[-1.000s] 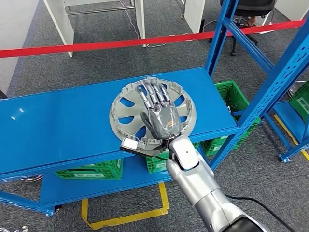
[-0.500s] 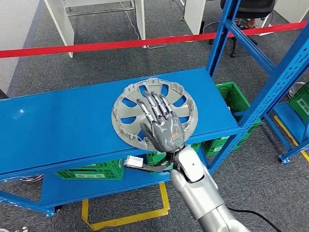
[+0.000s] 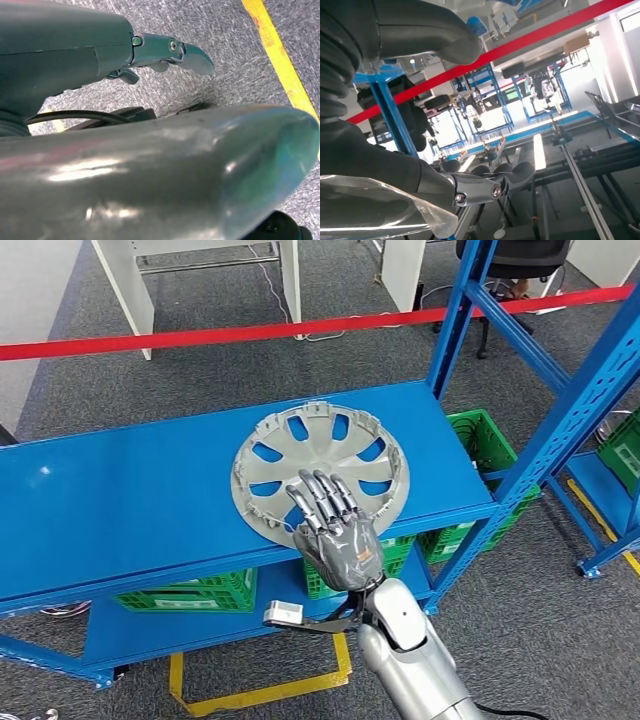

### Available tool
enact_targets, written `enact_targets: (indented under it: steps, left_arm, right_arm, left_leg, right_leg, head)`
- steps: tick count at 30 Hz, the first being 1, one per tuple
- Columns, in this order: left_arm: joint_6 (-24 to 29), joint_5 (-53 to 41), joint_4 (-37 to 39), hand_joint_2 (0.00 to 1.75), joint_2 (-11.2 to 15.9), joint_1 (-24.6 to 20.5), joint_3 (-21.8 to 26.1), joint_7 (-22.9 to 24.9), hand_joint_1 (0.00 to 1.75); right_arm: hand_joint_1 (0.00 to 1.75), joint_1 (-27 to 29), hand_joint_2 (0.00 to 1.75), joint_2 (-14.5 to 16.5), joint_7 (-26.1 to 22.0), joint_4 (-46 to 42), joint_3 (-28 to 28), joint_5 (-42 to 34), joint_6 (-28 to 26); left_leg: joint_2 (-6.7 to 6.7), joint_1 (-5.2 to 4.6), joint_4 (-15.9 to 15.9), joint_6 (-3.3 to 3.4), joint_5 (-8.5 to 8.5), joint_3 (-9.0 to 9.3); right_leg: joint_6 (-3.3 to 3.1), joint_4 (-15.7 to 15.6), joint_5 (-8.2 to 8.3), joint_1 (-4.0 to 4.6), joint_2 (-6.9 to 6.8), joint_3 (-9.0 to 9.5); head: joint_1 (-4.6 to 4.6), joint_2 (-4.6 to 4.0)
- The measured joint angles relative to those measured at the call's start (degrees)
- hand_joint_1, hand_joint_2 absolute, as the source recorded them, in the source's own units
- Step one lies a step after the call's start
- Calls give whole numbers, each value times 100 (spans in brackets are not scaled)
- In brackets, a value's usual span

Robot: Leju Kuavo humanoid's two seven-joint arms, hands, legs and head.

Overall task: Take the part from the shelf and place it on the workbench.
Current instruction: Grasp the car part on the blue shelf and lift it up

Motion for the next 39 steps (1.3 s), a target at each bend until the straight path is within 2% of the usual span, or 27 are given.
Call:
enact_targets:
  steps: [8, 18, 20, 26, 32, 36, 39]
  left_arm:
    - [7, 12, 0, 0, 0, 2, 44, -2, 0]
    - [-16, -49, 0, 0, 0, 2, 48, -2, 0]
    - [-31, -72, 0, 0, 0, 2, 48, -2, 0]
    - [-50, -110, 0, 0, -2, 1, 84, -2, 0]
    - [-50, -114, 0, 0, -2, 2, 89, -2, 0]
    - [-41, -143, 0, 0, -2, 1, 154, 7, 0]
    - [-19, -166, 0, 0, -2, 2, 206, 12, 0]
  right_arm:
    - [0, 64, 175, -13, 61, 74, 156, 71, 1]
    - [0, 51, 175, -220, 676, 305, 453, 480, 1]
    - [0, 4, 175, -297, 899, 358, 546, 606, 1]
    - [0, -296, 175, -668, 2041, 646, 1085, 943, 2]
    - [0, -370, 175, -777, 2223, 723, 1236, 966, 2]
    - [0, -832, 175, -1142, 2883, 1293, 1813, 976, 2]
    - [0, -1064, 175, -1212, 3002, 1695, 1989, 912, 2]
  left_leg:
    - [0, 0, 0, 0, 0, 2]
    - [0, -2, 0, 0, 0, 3]
    - [0, -2, 0, 0, 0, 3]
    - [0, -3, 0, 0, 0, 5]
    - [0, -3, 1, 0, 0, 6]
    - [0, -3, 1, 0, 0, 9]
    - [0, -3, 1, 0, 0, 10]
  right_leg:
    - [0, 0, 0, 0, 1, 1]
    - [0, 0, 0, -2, 0, 3]
    - [0, 0, 0, -2, 0, 4]
    - [0, 0, 0, -3, -1, 6]
    - [0, -1, 0, -3, -2, 7]
    - [1, -1, 0, -4, -1, 9]
    - [1, -1, 1, -4, 0, 11]
  head:
    - [0, 0]
    - [1, 0]
    - [1, 0]
    - [0, 0]
    - [0, 0]
    - [1, 0]
    - [0, 0]
